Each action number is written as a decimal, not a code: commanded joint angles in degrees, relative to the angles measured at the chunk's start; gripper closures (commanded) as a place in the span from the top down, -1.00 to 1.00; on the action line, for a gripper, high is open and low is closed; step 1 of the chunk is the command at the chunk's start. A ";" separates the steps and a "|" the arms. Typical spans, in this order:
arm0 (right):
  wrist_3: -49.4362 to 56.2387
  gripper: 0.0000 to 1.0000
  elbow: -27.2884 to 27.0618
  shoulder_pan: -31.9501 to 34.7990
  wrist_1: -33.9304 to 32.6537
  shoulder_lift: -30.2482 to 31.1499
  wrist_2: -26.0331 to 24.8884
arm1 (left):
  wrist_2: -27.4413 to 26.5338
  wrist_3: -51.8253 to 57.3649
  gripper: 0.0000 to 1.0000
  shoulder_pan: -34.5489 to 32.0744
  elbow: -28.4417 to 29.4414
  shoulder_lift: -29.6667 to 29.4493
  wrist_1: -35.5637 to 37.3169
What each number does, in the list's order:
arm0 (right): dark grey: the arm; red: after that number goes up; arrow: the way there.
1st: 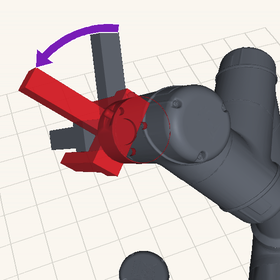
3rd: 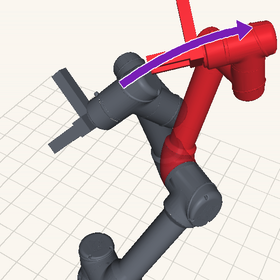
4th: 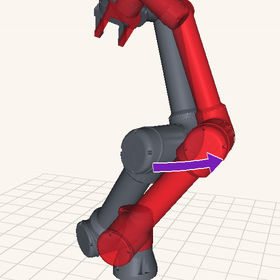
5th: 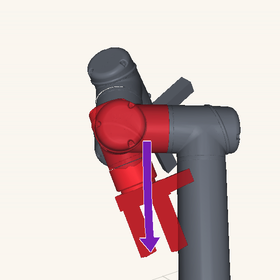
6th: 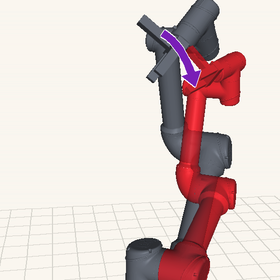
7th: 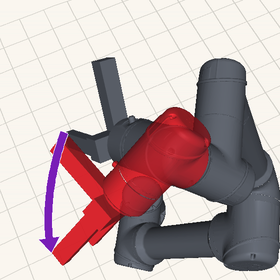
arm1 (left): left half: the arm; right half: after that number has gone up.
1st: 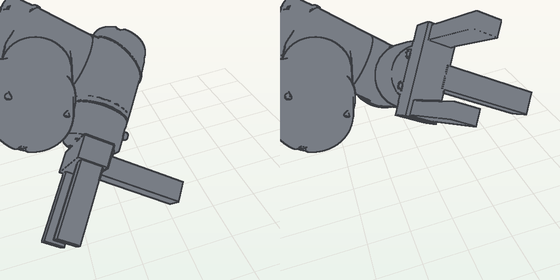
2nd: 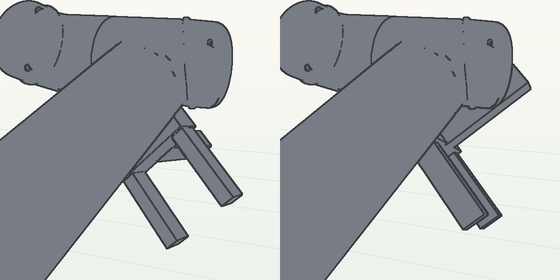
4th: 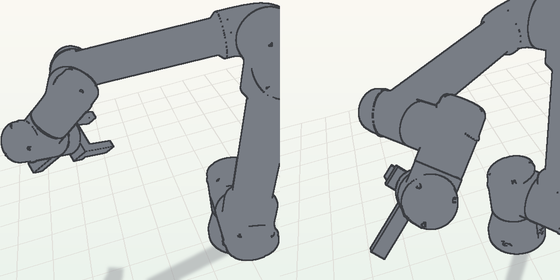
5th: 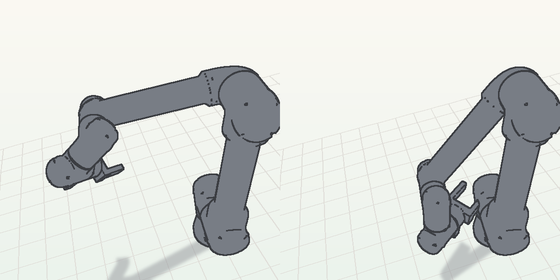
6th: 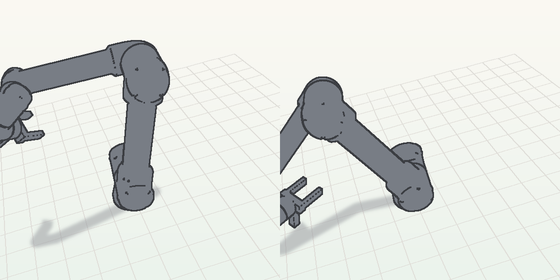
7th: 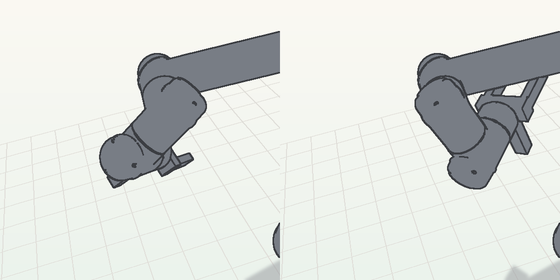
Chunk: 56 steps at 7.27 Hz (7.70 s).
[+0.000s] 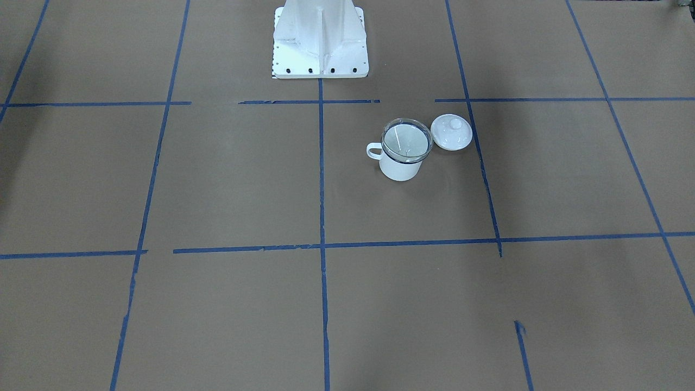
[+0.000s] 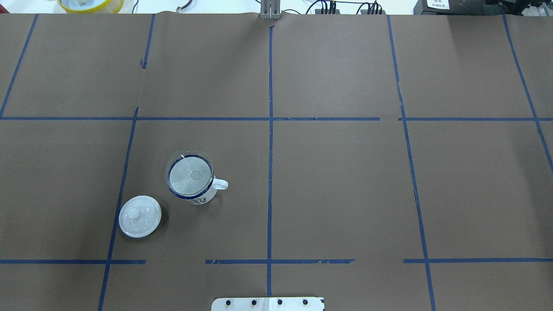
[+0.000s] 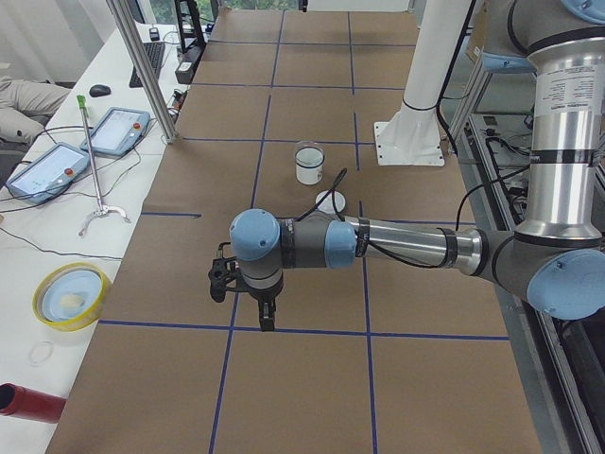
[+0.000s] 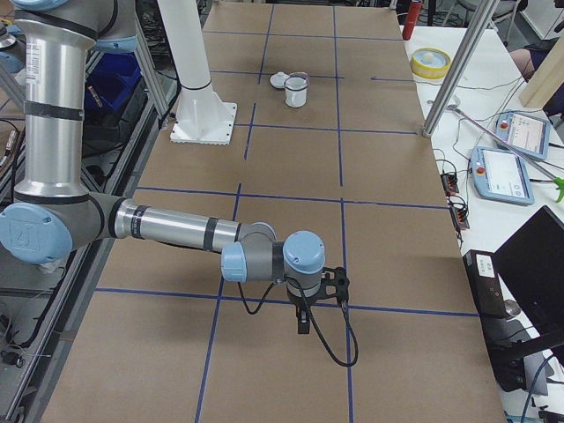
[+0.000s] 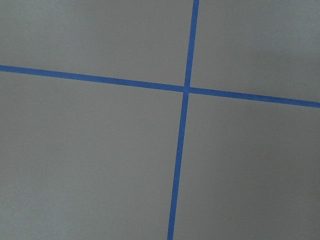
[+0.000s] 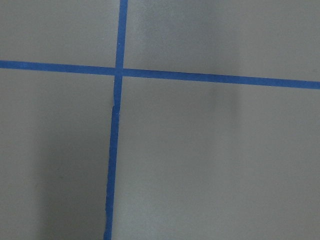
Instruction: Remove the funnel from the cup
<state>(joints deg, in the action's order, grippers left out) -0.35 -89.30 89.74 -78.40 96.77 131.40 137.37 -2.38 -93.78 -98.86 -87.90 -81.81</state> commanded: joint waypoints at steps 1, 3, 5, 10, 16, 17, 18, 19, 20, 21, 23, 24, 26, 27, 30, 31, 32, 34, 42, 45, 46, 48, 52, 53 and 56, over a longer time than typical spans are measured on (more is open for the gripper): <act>0.00 1.00 0.00 0.00 0.00 0.00 0.00 | 0.00 0.00 1.00 0.00 0.24 -0.17 -0.02; 0.00 1.00 0.00 0.00 0.00 0.00 0.00 | 0.00 0.00 1.00 0.00 0.24 -0.17 -0.02; 0.00 1.00 0.00 0.00 0.00 0.00 0.00 | 0.52 -0.08 1.00 0.00 -0.28 -0.26 -0.10; 0.00 1.00 0.00 0.00 0.00 0.00 0.00 | 0.09 -0.52 1.00 0.09 -2.39 -1.31 -2.21; 0.00 1.00 0.00 0.00 0.00 0.00 0.00 | 0.09 -43.02 1.00 19.82 -13.82 -7.33 -13.55; 0.00 1.00 0.00 0.00 0.00 0.00 -0.09 | -0.26 -55.50 1.00 27.00 -13.65 -11.99 -13.29; 0.00 1.00 0.00 0.00 0.00 0.00 0.00 | -3.57 -67.20 1.00 32.21 -13.64 -17.00 -13.11; 0.00 1.00 0.00 0.00 0.00 0.00 -0.09 | -5.60 -74.11 1.00 36.44 -13.56 -20.70 -12.07; 0.00 1.00 0.00 0.00 0.00 0.00 0.00 | -7.89 -78.61 1.00 41.00 -12.95 -25.00 -7.97; 0.00 1.00 0.00 0.00 0.00 0.00 0.00 | -11.83 -80.48 1.00 44.96 -12.94 -28.70 -2.97; 0.00 1.00 0.00 0.00 0.00 0.00 0.00 | -12.57 -85.31 1.00 49.38 -12.68 -30.40 -2.21; 0.00 1.00 0.00 0.00 0.00 0.00 0.00 | -15.79 -87.08 1.00 51.57 -11.98 -31.36 -2.21; 0.00 1.00 0.00 0.00 0.00 0.00 0.00 | -17.75 -90.34 1.00 53.79 -9.61 -33.64 -2.21; 0.00 1.00 0.00 0.00 0.00 0.00 0.00 | -17.84 -91.65 1.00 55.01 -8.64 -34.18 -2.21; 0.00 1.00 0.00 0.00 0.00 0.00 0.00 | -21.09 -94.38 1.00 58.45 -7.76 -34.19 -2.48; 0.00 1.00 0.00 0.00 0.00 0.00 0.00 | -21.01 -94.48 1.00 58.54 -7.76 -34.27 -2.48; 0.00 1.00 0.00 0.00 0.00 0.00 0.00 | -21.09 -94.83 1.00 59.23 -7.32 -34.71 -2.56; 0.00 1.00 0.00 0.00 0.00 0.00 0.00 | -21.09 -94.83 0.99 59.42 -5.05 -36.20 -2.92; 0.00 1.00 0.00 0.00 0.00 0.00 0.00 | -24.69 -96.94 0.13 59.42 -4.77 -36.12 -6.43; 0.00 1.00 0.00 0.00 0.00 0.00 0.00 | -25.22 -97.11 -0.60 59.59 -4.68 -36.03 -6.43; 0.00 1.00 0.00 0.00 0.00 0.00 0.00 | -25.31 -98.25 -1.00 59.59 -4.77 -36.12 -6.35; 0.00 1.00 0.00 0.00 0.00 0.00 0.00 | -25.40 -98.61 -1.00 59.42 -6.51 -36.21 -4.69; 0.00 1.00 0.00 0.00 0.00 0.00 0.00 | -28.65 -97.99 -1.00 57.76 -17.77 -40.23 13.77; 0.00 1.00 0.00 0.00 0.00 0.00 0.00 | -28.39 -97.99 -1.00 54.53 -17.69 -40.51 13.09; 0.00 1.00 0.00 0.00 0.00 0.00 0.00 | -29.00 -99.74 -1.00 47.57 -4.11 -39.46 -13.98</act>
<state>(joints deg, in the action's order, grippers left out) -0.35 -89.30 89.74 -78.40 96.77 131.40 108.52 -101.04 -43.86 -108.93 -127.88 -83.92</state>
